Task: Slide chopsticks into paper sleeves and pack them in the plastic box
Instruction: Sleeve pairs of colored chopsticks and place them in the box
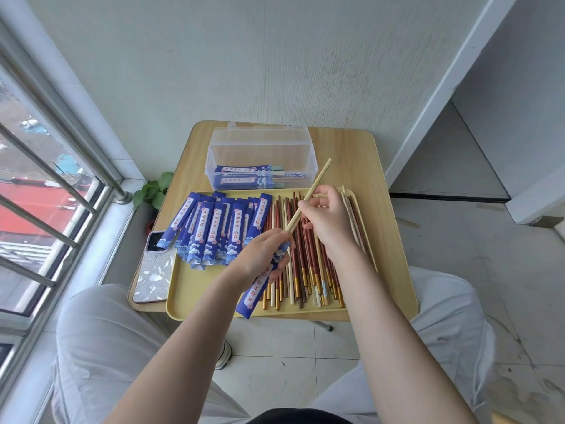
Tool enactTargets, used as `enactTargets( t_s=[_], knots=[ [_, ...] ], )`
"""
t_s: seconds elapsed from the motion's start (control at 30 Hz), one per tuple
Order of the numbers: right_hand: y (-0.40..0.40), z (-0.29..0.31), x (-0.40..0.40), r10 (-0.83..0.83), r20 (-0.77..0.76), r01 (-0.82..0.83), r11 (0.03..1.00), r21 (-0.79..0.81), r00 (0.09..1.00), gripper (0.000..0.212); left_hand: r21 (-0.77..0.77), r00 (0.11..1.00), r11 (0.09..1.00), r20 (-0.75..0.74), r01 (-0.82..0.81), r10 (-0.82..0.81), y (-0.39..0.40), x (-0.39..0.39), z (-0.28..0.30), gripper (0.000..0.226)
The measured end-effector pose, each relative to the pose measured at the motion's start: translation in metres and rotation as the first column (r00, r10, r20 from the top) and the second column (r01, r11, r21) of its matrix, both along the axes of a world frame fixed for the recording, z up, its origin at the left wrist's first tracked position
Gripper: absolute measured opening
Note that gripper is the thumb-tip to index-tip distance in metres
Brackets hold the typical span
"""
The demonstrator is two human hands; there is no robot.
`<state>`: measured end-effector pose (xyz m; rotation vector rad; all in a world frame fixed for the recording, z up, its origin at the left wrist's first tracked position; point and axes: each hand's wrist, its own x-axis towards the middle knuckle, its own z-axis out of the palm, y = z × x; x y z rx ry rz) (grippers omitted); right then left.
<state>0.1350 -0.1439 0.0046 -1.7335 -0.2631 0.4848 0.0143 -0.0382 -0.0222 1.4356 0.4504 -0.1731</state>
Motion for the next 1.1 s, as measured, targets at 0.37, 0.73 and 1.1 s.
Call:
enactTargets(
  t_s=[0.37,0.73,1.1],
  knots=[
    [-0.007,0.001,0.013,-0.039,-0.043,0.042,0.996,0.073,0.998,0.083,0.034,0.996,0.997,-0.049,0.07,-0.069,0.0,0.0,0.001,0.024],
    [0.006,0.015,0.024,0.003,0.044,-0.005,0.999,0.032,0.999,0.008,0.524,0.998,0.852,-0.052,0.007,0.024,0.025,0.032,0.024,0.022],
    [0.055,0.023,0.095,-0.455,-0.173,0.487,0.824,0.29,0.873,0.013,0.911,0.936,0.237,0.299,-0.337,0.185,0.106,0.088,0.04,0.054]
  ],
)
